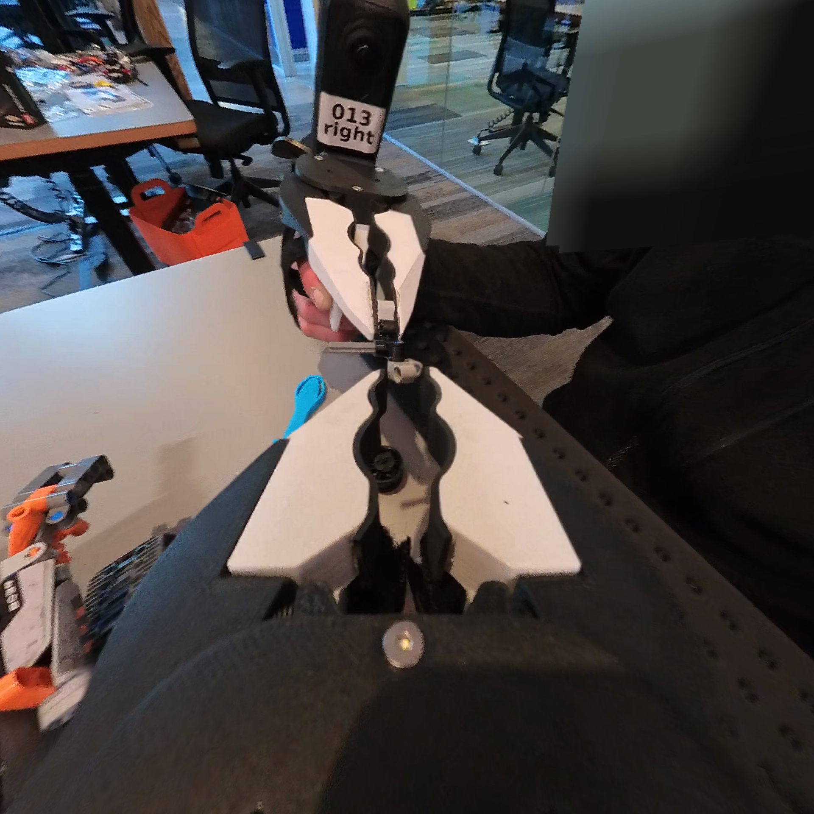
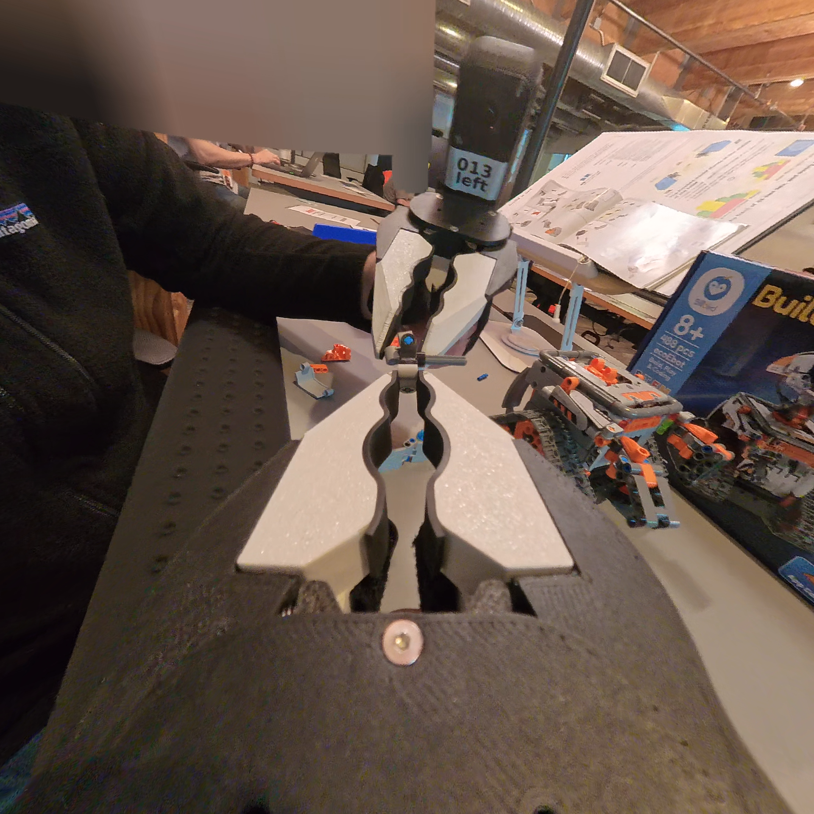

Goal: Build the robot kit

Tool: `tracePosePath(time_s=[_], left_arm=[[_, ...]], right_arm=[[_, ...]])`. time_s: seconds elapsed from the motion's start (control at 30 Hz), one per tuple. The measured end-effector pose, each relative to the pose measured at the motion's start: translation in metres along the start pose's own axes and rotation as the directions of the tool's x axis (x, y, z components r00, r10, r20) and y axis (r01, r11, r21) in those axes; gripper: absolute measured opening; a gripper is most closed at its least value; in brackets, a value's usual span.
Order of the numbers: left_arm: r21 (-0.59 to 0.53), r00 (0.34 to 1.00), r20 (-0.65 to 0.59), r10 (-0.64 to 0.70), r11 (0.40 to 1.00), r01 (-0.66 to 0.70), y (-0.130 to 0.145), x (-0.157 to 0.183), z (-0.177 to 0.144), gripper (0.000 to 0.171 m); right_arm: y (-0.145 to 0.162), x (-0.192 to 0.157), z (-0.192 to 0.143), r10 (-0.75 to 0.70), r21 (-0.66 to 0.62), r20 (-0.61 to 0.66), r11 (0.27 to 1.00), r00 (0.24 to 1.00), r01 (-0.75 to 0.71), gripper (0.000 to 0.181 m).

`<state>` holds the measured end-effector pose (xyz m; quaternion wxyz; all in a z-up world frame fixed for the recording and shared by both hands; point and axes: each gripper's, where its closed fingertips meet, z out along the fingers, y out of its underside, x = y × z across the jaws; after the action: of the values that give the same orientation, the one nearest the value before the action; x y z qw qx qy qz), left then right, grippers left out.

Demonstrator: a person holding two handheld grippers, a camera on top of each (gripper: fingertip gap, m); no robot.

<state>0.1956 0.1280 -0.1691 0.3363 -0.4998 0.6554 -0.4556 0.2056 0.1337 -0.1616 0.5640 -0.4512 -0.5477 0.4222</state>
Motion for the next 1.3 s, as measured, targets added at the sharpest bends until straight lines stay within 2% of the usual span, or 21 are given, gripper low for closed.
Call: tracePosePath(time_s=[0.17, 0.3, 0.43, 0.5, 0.57, 0.67, 0.73, 0.9, 1.13, 1.3], left_arm=[[0.009, 0.994, -0.093, -0.055, 0.998, 0.056, 0.002, 0.010, 0.002, 0.013], [0.010, 0.990, -0.116, -0.075, 0.997, 0.077, 0.003, 0.012, 0.002, 0.012], [-0.015, 0.997, 0.042, -0.057, 0.998, 0.058, -0.001, -0.002, -0.004, 0.026], [-0.010, 0.993, 0.106, -0.046, 0.999, 0.047, -0.006, -0.001, -0.005, 0.025], [0.005, 0.971, 0.229, -0.072, 0.997, 0.072, -0.004, -0.008, -0.008, 0.030], [0.145, 0.913, 0.375, -0.162, 0.983, 0.115, -0.008, -0.017, -0.028, 0.037], [0.244, 0.894, 0.376, -0.246, 0.956, 0.160, -0.009, -0.012, -0.040, 0.037], [0.358, 0.847, 0.402, -0.349, 0.911, 0.205, -0.007, -0.005, -0.061, 0.038], [0.388, 0.816, 0.482, -0.319, 0.913, 0.128, -0.014, -0.010, -0.091, 0.035], [0.380, 0.816, 0.508, -0.274, 0.922, 0.074, -0.019, -0.017, -0.100, 0.033]], right_arm=[[0.000, -0.008, 0.002, -0.014, -0.001, 0.043, 1.000, 0.999, 0.014, 0.005], [0.000, -0.010, 0.002, -0.024, -0.002, 0.051, 1.000, 0.998, 0.025, 0.005], [-0.004, -0.004, 0.003, -0.034, 0.003, 0.026, 0.999, 0.999, 0.034, 0.005], [-0.009, -0.002, 0.006, -0.054, -0.003, 0.013, 0.999, 0.998, 0.054, 0.005], [-0.011, 0.003, 0.010, -0.094, -0.038, -0.023, 0.995, 0.995, 0.093, 0.004], [-0.012, 0.008, 0.019, -0.153, -0.103, -0.081, 0.984, 0.985, 0.145, 0.005], [-0.013, 0.009, 0.028, -0.192, -0.142, -0.104, 0.974, 0.976, 0.177, 0.005], [-0.016, 0.007, 0.058, -0.223, -0.184, -0.113, 0.962, 0.968, 0.200, 0.005], [-0.028, 0.020, 0.088, -0.223, -0.160, -0.168, 0.967, 0.960, 0.197, 0.005], [-0.022, 0.023, 0.106, -0.210, -0.188, -0.162, 0.966, 0.964, 0.179, 0.005]])
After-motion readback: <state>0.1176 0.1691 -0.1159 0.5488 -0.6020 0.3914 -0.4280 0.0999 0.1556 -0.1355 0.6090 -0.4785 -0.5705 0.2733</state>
